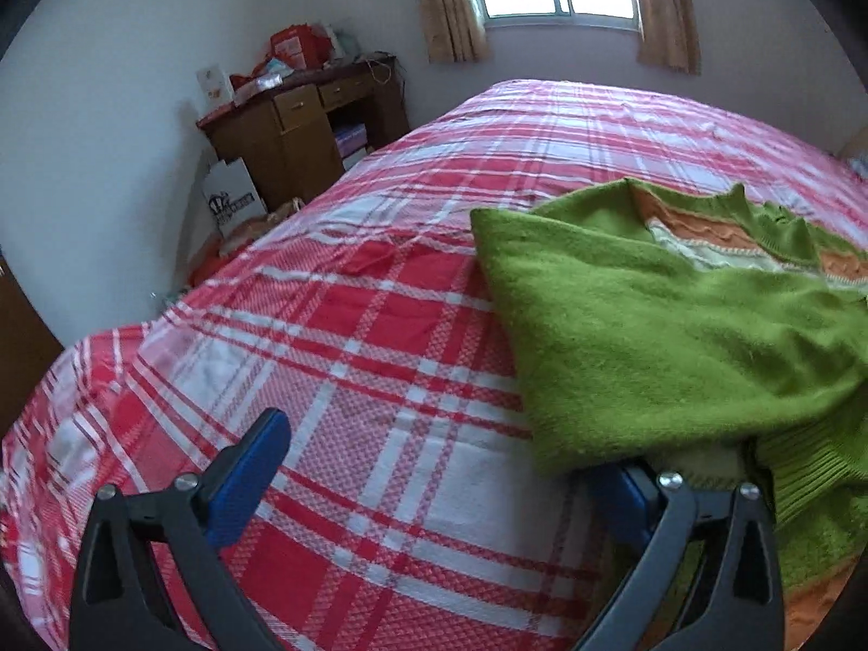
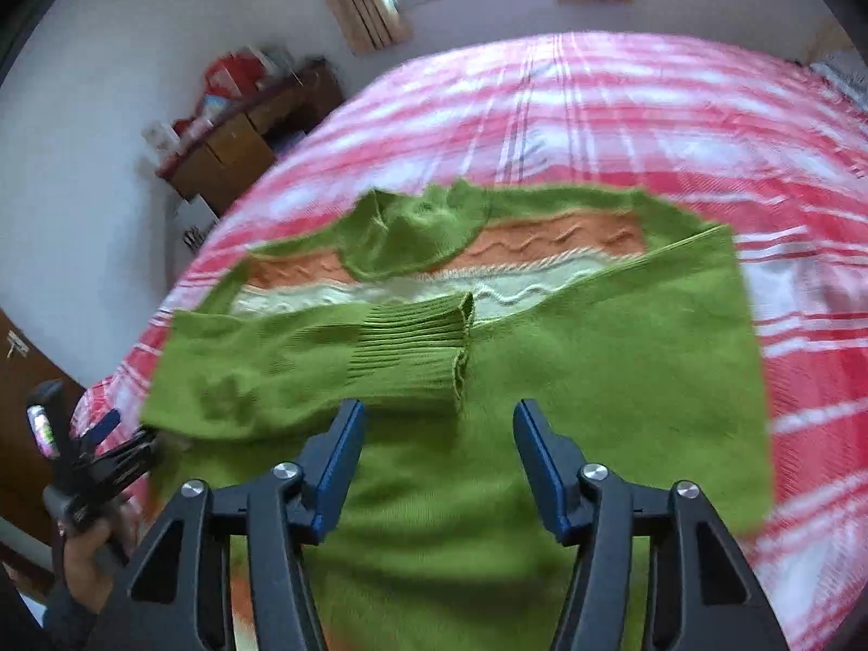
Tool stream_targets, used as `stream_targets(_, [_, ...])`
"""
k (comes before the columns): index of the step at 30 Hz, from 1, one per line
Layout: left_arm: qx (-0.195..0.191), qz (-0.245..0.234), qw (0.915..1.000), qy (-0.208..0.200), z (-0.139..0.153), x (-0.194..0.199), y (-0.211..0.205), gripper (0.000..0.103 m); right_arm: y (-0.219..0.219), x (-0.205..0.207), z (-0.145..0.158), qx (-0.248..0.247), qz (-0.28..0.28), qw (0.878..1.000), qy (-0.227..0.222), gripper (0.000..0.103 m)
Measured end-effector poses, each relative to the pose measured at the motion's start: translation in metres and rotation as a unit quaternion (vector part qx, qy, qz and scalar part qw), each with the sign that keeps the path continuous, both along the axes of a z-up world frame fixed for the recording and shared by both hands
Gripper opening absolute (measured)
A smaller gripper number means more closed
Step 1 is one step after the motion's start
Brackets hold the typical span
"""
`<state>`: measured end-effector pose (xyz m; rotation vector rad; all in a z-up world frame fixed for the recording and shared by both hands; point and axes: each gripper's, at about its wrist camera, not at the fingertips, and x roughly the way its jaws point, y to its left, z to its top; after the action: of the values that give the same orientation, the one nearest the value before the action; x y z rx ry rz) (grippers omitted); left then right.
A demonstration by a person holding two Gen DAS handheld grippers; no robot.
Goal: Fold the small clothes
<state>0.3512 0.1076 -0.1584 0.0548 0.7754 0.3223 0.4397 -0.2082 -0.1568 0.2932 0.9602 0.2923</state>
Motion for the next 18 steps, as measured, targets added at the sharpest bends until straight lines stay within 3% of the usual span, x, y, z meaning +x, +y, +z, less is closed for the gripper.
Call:
stream_targets(2, [-0.003,-0.001,1.0000,0.001,-0.001,0.000,0.000,0.103,0.007,0.004,0.001,-0.019,-0.006,1.000,-0.015,0.033])
stream_targets(3, [-0.006,-0.001,1.0000,0.000,-0.002,0.001,0.003,0.103,0.010,0.004,0.005,-0.027,-0.003,0.999,-0.026,0.011])
stream_targets(4, [-0.009,-0.002,1.0000,-0.001,-0.001,0.000,0.004,0.103,0.012,0.001,0.011,-0.030,-0.001,0.999,-0.041,0.005])
stream_targets(7, [-0.024,-0.002,0.9997,-0.001,-0.002,0.001,0.008,0.103,0.013,-0.015,0.037,-0.055,0.011,0.994,-0.090,0.004])
stream_targets(12, [-0.015,-0.002,0.9999,-0.004,-0.001,-0.002,0.005,0.103,0.001,-0.046,0.076,-0.085,0.007,0.984,-0.156,0.004])
stream_targets(14, [-0.023,-0.004,0.9997,-0.003,-0.002,-0.003,0.006,0.103,-0.010,-0.055,0.077,-0.087,0.002,0.983,-0.161,0.004])
stream_targets(16, [-0.022,-0.005,0.9997,-0.002,-0.002,-0.003,0.005,0.103,-0.017,-0.060,0.065,-0.115,-0.016,0.981,-0.156,0.000])
stream_targets(18, [-0.014,-0.002,0.9999,0.000,-0.002,-0.003,0.003,0.103,-0.026,-0.062,0.050,-0.111,-0.024,0.984,-0.139,0.000])
